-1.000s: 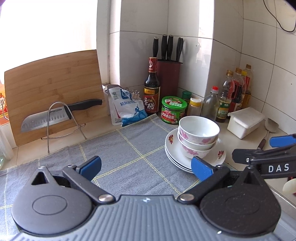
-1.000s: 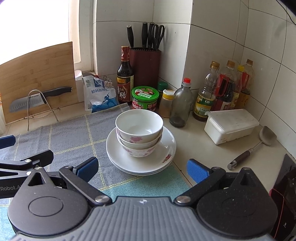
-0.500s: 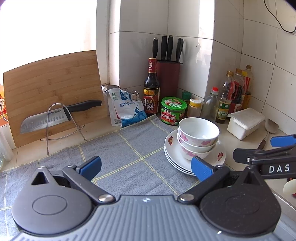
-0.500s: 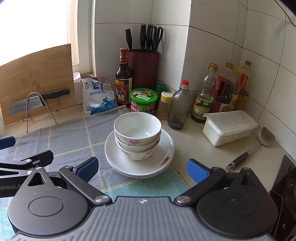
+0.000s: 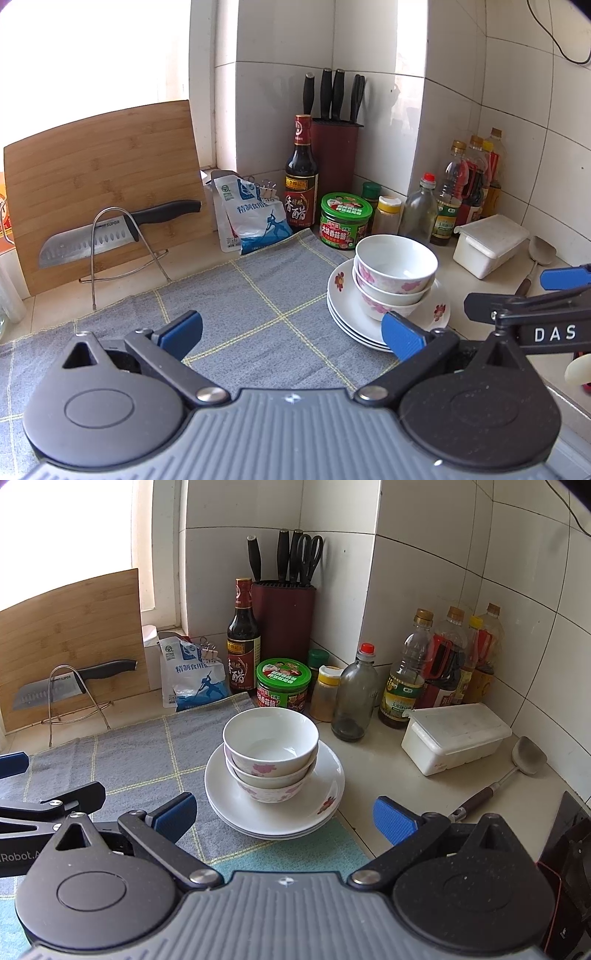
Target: Organize plates and bowls
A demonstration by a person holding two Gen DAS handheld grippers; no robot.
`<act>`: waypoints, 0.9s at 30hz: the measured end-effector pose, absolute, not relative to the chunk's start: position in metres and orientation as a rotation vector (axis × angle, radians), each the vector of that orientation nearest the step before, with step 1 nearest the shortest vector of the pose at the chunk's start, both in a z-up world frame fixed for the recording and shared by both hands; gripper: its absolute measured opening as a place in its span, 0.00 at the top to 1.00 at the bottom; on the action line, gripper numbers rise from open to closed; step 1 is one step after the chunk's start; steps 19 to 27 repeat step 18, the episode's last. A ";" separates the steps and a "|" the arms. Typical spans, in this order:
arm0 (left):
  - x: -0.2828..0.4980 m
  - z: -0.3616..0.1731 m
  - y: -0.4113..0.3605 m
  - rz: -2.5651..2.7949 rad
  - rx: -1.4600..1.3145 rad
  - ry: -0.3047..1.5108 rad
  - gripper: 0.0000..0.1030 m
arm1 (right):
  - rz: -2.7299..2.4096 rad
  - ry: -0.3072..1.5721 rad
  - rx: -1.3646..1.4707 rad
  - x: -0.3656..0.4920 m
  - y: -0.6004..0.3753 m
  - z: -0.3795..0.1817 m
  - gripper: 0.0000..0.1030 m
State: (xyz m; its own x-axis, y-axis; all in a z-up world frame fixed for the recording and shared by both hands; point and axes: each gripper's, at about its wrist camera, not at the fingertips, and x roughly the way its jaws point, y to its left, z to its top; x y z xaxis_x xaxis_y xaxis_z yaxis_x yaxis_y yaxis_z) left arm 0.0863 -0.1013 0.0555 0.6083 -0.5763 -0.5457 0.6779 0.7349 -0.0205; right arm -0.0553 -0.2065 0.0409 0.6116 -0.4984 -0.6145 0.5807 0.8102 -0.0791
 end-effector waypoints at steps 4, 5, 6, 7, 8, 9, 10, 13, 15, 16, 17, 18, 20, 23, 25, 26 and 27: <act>0.086 0.056 -0.101 -0.730 0.194 0.557 0.01 | -0.627 0.666 0.129 -0.055 -0.205 0.041 0.00; 0.087 0.056 -0.101 -0.730 0.195 0.557 0.01 | -0.628 0.666 0.126 -0.055 -0.205 0.042 0.00; 0.086 0.056 -0.101 -0.730 0.194 0.557 0.01 | -0.629 0.665 0.124 -0.055 -0.205 0.042 0.00; 0.086 0.056 -0.101 -0.730 0.194 0.557 0.01 | -0.629 0.666 0.124 -0.055 -0.204 0.042 0.00; 0.086 0.056 -0.101 -0.731 0.194 0.557 0.01 | -0.630 0.667 0.123 -0.055 -0.205 0.043 0.00; 0.086 0.057 -0.101 -0.731 0.193 0.558 0.01 | -0.631 0.667 0.121 -0.056 -0.204 0.043 0.00; 0.086 0.057 -0.102 -0.731 0.193 0.558 0.01 | -0.632 0.667 0.121 -0.056 -0.205 0.043 0.00; 0.086 0.057 -0.102 -0.731 0.193 0.558 0.01 | -0.634 0.668 0.118 -0.056 -0.205 0.043 0.00; 0.085 0.057 -0.102 -0.732 0.191 0.557 0.01 | -0.634 0.667 0.119 -0.056 -0.205 0.043 0.00; 0.085 0.057 -0.102 -0.732 0.191 0.557 0.01 | -0.634 0.666 0.120 -0.056 -0.205 0.043 0.00; 0.085 0.056 -0.101 -0.733 0.191 0.557 0.01 | -0.634 0.668 0.119 -0.056 -0.205 0.043 0.00; 0.085 0.056 -0.101 -0.732 0.190 0.557 0.01 | -0.634 0.667 0.117 -0.056 -0.205 0.043 0.00; 0.085 0.056 -0.101 -0.732 0.190 0.557 0.01 | -0.634 0.667 0.117 -0.056 -0.205 0.043 0.00; 0.085 0.056 -0.101 -0.732 0.190 0.557 0.01 | -0.634 0.667 0.117 -0.056 -0.205 0.043 0.00; 0.085 0.056 -0.101 -0.732 0.190 0.557 0.01 | -0.634 0.667 0.117 -0.056 -0.205 0.043 0.00; 0.085 0.056 -0.101 -0.732 0.190 0.557 0.01 | -0.634 0.667 0.117 -0.056 -0.205 0.043 0.00; 0.085 0.056 -0.101 -0.732 0.190 0.557 0.01 | -0.634 0.667 0.117 -0.056 -0.205 0.043 0.00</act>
